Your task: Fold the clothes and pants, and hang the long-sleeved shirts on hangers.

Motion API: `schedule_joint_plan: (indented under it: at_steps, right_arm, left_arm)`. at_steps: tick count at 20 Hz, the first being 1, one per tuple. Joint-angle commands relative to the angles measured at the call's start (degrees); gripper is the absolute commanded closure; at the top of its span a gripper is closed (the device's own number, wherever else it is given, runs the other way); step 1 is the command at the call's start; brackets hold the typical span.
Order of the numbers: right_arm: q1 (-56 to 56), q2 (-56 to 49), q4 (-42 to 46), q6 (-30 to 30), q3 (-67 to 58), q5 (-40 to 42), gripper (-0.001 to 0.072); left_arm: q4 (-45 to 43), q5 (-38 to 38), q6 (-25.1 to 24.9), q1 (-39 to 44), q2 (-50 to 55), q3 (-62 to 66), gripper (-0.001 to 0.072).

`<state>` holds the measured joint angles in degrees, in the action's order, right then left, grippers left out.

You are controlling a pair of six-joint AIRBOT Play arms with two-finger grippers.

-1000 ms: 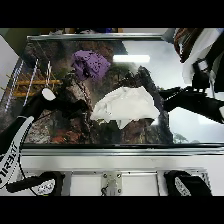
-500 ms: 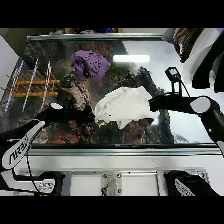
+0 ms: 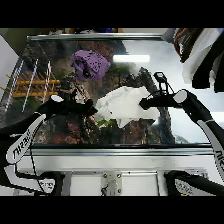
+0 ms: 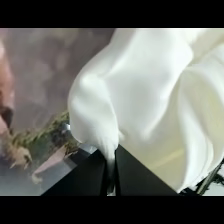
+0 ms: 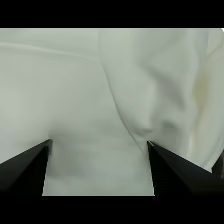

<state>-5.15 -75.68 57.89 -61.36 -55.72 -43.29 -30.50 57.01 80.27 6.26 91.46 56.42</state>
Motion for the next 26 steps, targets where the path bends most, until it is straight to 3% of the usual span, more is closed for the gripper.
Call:
schedule_joint_plan:
  at_steps: [1, 3, 4, 8, 13, 17, 20, 23, 26]
  right_arm:
    - [-0.1, -4.4, -1.6, 0.1, -0.5, 1.5, 0.0092]
    - [0.0, -4.4, -1.6, 2.0, -0.5, 1.9, 0.0566]
    - [0.0, -3.8, -1.6, 2.7, -0.6, 2.4, 0.0689]
    - [0.1, 3.9, -0.9, 3.3, -5.0, 2.4, 0.0693]
    - [0.0, 24.7, -1.7, 4.3, -17.8, 1.3, 0.0693]
    - [0.0, 41.0, -12.1, 4.3, -21.6, 1.7, 0.0693]
    - [0.0, 47.6, -18.9, 2.8, -21.6, 2.1, 0.0693]
    - [0.0, 49.3, -20.1, -2.0, -21.6, 2.8, 0.0693]
    - [0.0, 46.7, -20.0, -9.6, -21.5, 1.7, 0.0694]
  left_arm:
    - [-3.8, 2.1, 0.7, 0.6, 0.1, 3.7, 0.0684]
    - [-4.5, 2.9, 1.7, 0.7, 0.1, 5.9, 0.0684]
    - [-4.5, 3.3, 2.0, 0.7, -0.1, 7.3, 0.0684]
    - [-4.5, 3.5, 2.8, 0.6, -6.0, 17.4, 0.0685]
    - [-4.5, 8.8, 3.3, 1.8, -19.3, 41.3, 0.0685]
    - [-6.3, 2.9, 3.3, 6.5, -28.8, 56.2, 0.0684]
    - [-17.0, -3.6, 3.8, 13.7, -33.0, 61.4, 0.0685]
    - [-27.0, -11.7, 4.4, 22.1, -35.2, 59.3, 0.0685]
    - [-40.9, -14.5, 13.9, 24.5, -33.2, 56.3, 0.0685]
